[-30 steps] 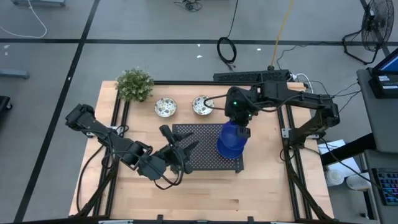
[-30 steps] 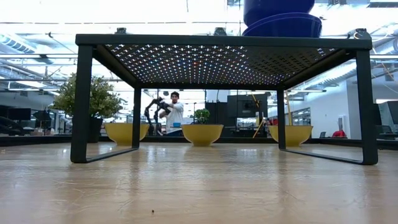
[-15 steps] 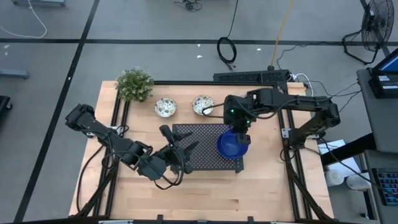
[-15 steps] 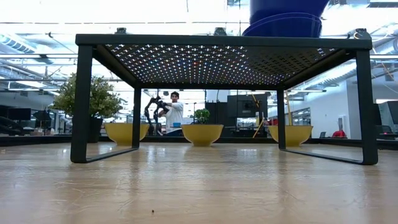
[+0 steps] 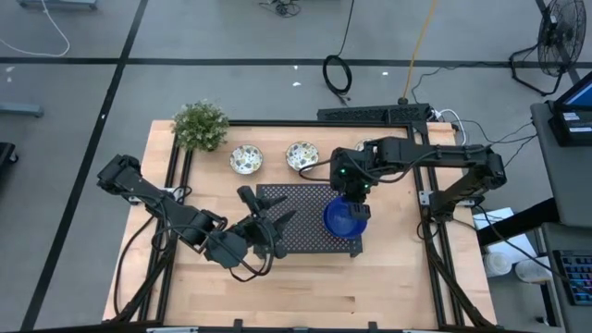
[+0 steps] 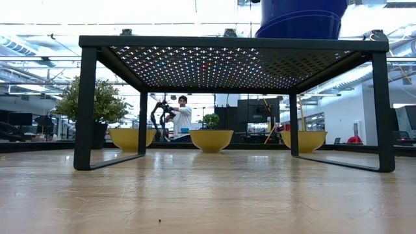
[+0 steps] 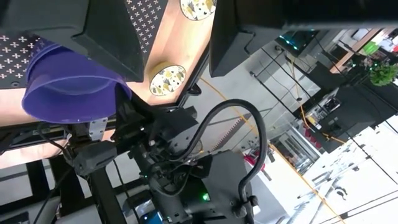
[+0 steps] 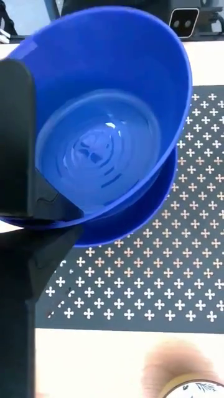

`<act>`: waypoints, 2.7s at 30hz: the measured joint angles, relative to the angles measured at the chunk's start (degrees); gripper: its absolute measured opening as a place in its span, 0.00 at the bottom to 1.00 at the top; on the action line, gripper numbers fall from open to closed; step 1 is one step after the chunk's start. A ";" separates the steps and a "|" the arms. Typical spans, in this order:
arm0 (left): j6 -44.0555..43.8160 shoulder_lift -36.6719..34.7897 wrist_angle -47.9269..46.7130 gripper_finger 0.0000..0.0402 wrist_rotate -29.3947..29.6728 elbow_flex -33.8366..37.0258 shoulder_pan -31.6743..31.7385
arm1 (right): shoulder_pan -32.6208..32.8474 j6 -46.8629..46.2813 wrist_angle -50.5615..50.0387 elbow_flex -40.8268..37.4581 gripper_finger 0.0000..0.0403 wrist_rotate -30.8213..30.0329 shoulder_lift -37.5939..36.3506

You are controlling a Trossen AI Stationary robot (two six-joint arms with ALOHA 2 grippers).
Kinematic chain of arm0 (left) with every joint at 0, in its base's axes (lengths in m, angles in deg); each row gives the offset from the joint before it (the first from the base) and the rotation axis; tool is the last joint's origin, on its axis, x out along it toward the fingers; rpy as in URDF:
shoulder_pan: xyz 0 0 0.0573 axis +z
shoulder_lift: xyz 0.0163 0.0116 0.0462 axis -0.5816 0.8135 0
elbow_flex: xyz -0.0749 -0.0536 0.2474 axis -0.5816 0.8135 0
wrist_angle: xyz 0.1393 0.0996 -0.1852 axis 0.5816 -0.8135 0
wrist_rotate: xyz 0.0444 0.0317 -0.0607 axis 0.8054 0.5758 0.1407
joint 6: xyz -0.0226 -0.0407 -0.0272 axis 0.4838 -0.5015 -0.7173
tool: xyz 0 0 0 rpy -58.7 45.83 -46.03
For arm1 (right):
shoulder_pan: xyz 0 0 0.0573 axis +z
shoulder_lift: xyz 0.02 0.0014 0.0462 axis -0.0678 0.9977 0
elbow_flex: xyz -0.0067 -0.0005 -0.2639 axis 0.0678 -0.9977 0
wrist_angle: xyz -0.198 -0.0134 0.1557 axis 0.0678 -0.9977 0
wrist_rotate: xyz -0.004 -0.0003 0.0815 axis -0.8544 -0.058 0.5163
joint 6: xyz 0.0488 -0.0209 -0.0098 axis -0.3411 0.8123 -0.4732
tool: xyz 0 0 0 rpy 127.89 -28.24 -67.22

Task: Pick & Place Mini bowls
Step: Stack the blue bowl on the stacked blue bowls on the shelf

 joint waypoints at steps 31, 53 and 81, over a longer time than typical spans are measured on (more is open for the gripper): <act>0.37 0.00 -0.10 0.46 -0.04 0.04 0.00 | 1.30 1.63 25.03 -12.64 0.29 -0.13 -24.50; -0.22 0.00 0.00 0.46 -0.02 0.04 0.09 | 3.29 5.31 80.18 -56.22 0.01 4.50 -35.50; 0.02 0.00 -0.06 0.46 -0.02 0.04 0.09 | 3.30 2.79 79.57 -59.21 0.00 4.44 -36.04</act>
